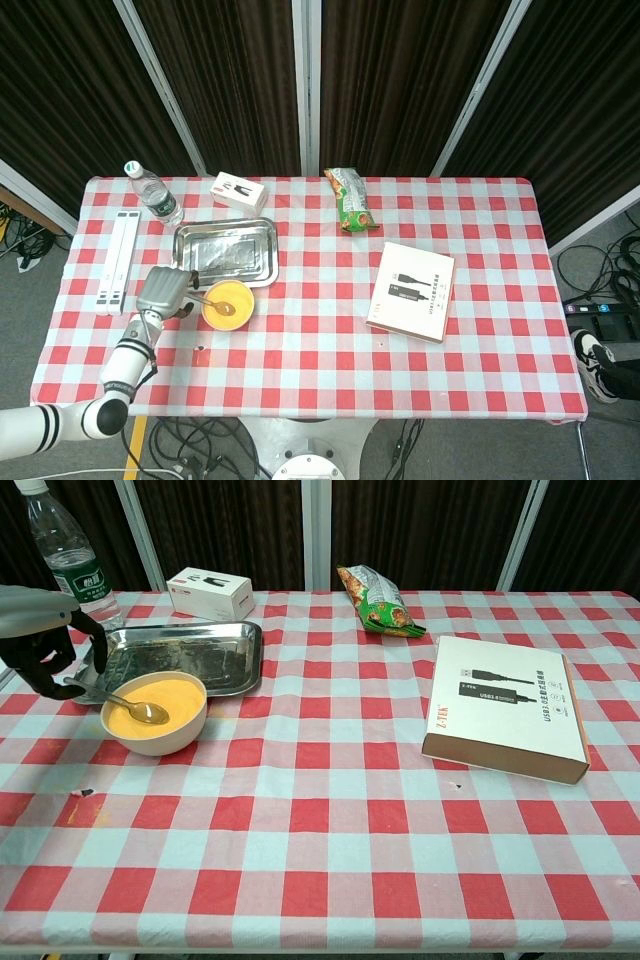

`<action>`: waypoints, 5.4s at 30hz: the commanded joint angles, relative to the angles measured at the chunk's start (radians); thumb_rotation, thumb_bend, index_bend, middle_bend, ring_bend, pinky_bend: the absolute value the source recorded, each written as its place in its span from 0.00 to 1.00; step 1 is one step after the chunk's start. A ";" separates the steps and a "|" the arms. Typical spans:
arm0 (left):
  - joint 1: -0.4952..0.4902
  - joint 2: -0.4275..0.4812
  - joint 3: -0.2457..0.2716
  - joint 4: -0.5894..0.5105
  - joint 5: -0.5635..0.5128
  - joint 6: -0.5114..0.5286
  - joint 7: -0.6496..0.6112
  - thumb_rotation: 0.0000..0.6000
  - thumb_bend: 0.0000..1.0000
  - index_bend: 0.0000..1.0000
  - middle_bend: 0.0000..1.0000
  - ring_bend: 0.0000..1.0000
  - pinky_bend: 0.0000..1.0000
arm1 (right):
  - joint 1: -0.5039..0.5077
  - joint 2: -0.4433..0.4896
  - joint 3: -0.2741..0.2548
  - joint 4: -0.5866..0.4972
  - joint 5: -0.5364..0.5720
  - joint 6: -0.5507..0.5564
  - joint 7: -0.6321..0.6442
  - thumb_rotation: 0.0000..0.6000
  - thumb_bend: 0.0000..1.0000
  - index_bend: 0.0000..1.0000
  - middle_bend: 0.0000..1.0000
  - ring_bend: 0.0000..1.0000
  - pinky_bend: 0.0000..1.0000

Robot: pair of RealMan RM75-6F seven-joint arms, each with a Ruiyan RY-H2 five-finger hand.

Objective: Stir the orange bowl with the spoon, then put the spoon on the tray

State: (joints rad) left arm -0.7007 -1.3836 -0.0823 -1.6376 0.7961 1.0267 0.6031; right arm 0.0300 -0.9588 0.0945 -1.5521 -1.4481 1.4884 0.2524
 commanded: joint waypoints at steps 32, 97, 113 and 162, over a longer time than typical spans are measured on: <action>-0.023 -0.042 0.012 0.092 0.018 -0.058 -0.013 1.00 0.41 0.59 0.96 0.87 0.93 | 0.000 -0.012 -0.002 0.025 0.031 -0.041 0.033 1.00 0.17 0.09 0.22 0.00 0.13; -0.055 -0.363 0.100 0.210 0.149 0.359 0.756 1.00 0.45 0.69 1.00 0.93 0.95 | -0.005 -0.029 -0.003 0.053 0.032 -0.054 0.065 1.00 0.17 0.09 0.22 0.00 0.13; -0.048 -0.217 0.027 0.063 0.067 0.193 0.584 1.00 0.45 0.71 1.00 0.93 0.94 | -0.004 -0.027 -0.004 0.039 0.030 -0.054 0.050 1.00 0.17 0.09 0.22 0.00 0.13; -0.019 -0.377 0.133 0.385 0.311 0.353 0.698 1.00 0.45 0.70 1.00 0.94 0.95 | -0.005 -0.022 -0.001 0.020 0.037 -0.058 0.036 1.00 0.17 0.09 0.22 0.00 0.13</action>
State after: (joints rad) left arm -0.7233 -1.7570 0.0515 -1.2535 1.1032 1.3779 1.2975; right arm 0.0248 -0.9815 0.0934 -1.5306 -1.4119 1.4309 0.2899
